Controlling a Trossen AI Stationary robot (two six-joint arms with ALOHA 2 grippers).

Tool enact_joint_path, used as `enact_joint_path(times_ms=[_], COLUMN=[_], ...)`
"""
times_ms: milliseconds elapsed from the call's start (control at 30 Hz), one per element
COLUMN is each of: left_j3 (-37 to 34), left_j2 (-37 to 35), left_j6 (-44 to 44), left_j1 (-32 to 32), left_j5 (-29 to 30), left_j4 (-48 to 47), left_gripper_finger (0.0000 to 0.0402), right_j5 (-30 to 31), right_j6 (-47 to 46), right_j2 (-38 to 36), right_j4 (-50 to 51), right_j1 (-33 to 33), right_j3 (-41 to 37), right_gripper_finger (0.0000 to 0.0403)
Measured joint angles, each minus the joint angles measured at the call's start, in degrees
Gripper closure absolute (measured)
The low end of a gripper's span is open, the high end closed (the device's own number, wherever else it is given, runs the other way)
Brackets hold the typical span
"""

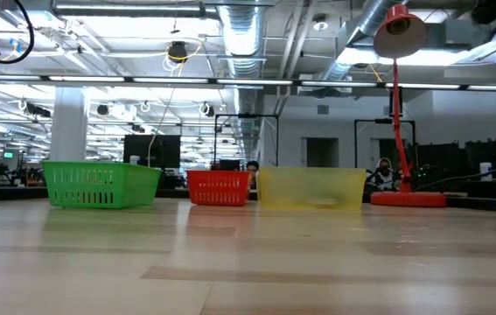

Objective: Pick and place items into bin
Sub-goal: Return to Home Position

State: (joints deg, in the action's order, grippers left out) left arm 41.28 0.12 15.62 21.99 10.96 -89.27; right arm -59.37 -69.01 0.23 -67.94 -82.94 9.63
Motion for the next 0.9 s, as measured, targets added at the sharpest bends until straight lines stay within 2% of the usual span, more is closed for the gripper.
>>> enact_joint_path(times_ms=[100,167,300,433,500,567,767,900], left_j3=[0.0,0.0,0.0,0.0,0.0,0.0,0.02,0.02], left_j2=[0.0,0.0,0.0,0.0,0.0,0.0,0.0,0.0], left_j6=[0.01,0.0,0.02,0.01,0.0,0.0,0.0,-0.01], left_j1=[0.67,1.09,1.26,1.28,1.28,1.29,1.3,1.3], left_j5=[0.01,0.02,0.02,0.02,0.02,0.0,0.04,0.0], left_j4=[0.0,0.0,0.0,0.0,0.0,0.0,-0.01,0.0], left_gripper_finger=[0.0246,0.0246,0.0246,0.0246,0.0246,0.0246,0.0246,0.0246], right_j5=[2.36,3.88,4.25,6.96,10.12,10.15,13.11,13.7], right_j6=[4.11,3.54,-4.6,-16.83,-23.02,-27.06,-24.18,-28.14], right_j2=[0.11,0.06,0.09,0.07,-0.04,0.15,0.07,0.08], right_j4=[2.58,2.58,-1.18,-14.85,-22.19,-21.55,-21.85,-21.74], right_j1=[3.71,5.25,8.36,10.74,10.57,10.35,7.21,7.19], right_j3=[-0.04,-0.04,-0.04,-1.06,-2.27,-2.99,-5.89,-6.38], right_gripper_finger=[0.0148,0.0148,0.0148,0.0148,0.0148,0.0148,0.0148,0.0148])
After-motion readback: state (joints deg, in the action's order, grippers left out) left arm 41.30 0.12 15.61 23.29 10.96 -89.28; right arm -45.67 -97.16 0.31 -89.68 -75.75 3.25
